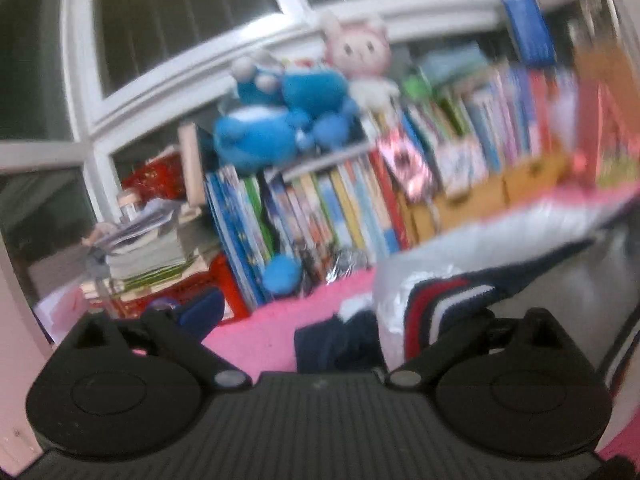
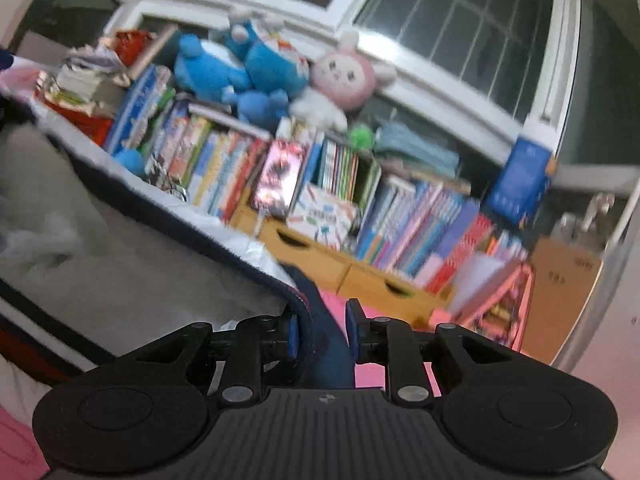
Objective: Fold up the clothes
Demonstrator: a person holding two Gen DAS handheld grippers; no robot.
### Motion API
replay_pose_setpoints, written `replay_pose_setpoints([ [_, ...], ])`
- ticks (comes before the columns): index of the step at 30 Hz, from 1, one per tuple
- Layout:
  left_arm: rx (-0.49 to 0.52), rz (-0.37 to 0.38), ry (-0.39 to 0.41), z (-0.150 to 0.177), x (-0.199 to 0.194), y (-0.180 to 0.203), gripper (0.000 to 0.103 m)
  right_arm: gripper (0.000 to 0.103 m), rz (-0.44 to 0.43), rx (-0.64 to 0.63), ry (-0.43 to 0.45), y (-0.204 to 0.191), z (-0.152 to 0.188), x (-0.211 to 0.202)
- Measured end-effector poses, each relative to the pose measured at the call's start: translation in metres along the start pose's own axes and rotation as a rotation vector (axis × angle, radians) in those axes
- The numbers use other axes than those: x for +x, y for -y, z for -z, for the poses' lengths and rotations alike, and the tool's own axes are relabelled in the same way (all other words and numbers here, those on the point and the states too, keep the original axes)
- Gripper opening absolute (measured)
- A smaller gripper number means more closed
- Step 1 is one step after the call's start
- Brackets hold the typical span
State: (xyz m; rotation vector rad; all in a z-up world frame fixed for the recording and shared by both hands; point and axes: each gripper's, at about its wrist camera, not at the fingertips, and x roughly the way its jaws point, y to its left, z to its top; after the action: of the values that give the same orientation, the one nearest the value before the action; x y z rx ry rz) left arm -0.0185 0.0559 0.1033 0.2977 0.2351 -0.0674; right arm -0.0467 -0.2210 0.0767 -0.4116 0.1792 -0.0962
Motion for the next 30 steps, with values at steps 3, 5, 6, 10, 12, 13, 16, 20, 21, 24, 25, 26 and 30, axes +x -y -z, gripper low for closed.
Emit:
replay_pose_setpoints([
  [3, -0.09, 0.077, -0.03, -0.004, -0.007, -0.018, 0.101, 0.027, 0.007, 0.022, 0.032, 0.005, -0.009, -0.013],
  [5, -0.097, 0.109, -0.076, 0.005, -0.008, -0.02, 0.101, 0.031, 0.01, 0.032, 0.029, 0.01, -0.011, -0.019],
  [6, -0.097, 0.123, -0.1, 0.01, -0.008, -0.02, 0.101, 0.032, 0.008, 0.034, 0.019, 0.011, -0.01, -0.021],
  [10, -0.078, 0.147, -0.198, 0.036, -0.009, -0.015, 0.101, 0.033, -0.007, 0.032, -0.035, 0.009, -0.001, -0.026],
  [12, -0.076, 0.171, -0.224, 0.043, -0.014, -0.011, 0.101, 0.032, -0.01, 0.036, -0.054, 0.007, 0.003, -0.026],
  [13, -0.074, 0.182, -0.234, 0.046, -0.016, -0.009, 0.101, 0.032, -0.011, 0.041, -0.061, 0.006, 0.004, -0.026],
  [16, -0.07, 0.218, -0.265, 0.054, -0.023, -0.002, 0.103, 0.031, -0.019, 0.069, -0.067, 0.005, 0.002, -0.025],
  [20, -0.034, 0.266, -0.255, 0.052, -0.018, 0.028, 0.103, 0.031, -0.031, 0.083, -0.064, 0.001, -0.002, -0.022],
  [21, -0.024, 0.264, -0.255, 0.053, -0.012, 0.036, 0.103, 0.031, -0.029, 0.083, -0.064, 0.0, -0.002, -0.022],
  [24, 0.056, 0.146, -0.247, 0.061, 0.008, 0.054, 0.103, 0.031, -0.007, 0.077, -0.064, -0.002, -0.001, -0.023],
  [25, 0.074, 0.102, -0.241, 0.064, 0.011, 0.053, 0.103, 0.031, 0.006, 0.074, -0.068, -0.001, 0.0, -0.024],
  [26, 0.085, 0.063, -0.233, 0.067, 0.012, 0.05, 0.103, 0.031, 0.019, 0.071, -0.074, 0.001, 0.001, -0.025],
  [30, 0.049, -0.002, -0.233, 0.069, 0.004, 0.015, 0.103, 0.031, 0.044, 0.075, -0.116, 0.014, 0.015, -0.025],
])
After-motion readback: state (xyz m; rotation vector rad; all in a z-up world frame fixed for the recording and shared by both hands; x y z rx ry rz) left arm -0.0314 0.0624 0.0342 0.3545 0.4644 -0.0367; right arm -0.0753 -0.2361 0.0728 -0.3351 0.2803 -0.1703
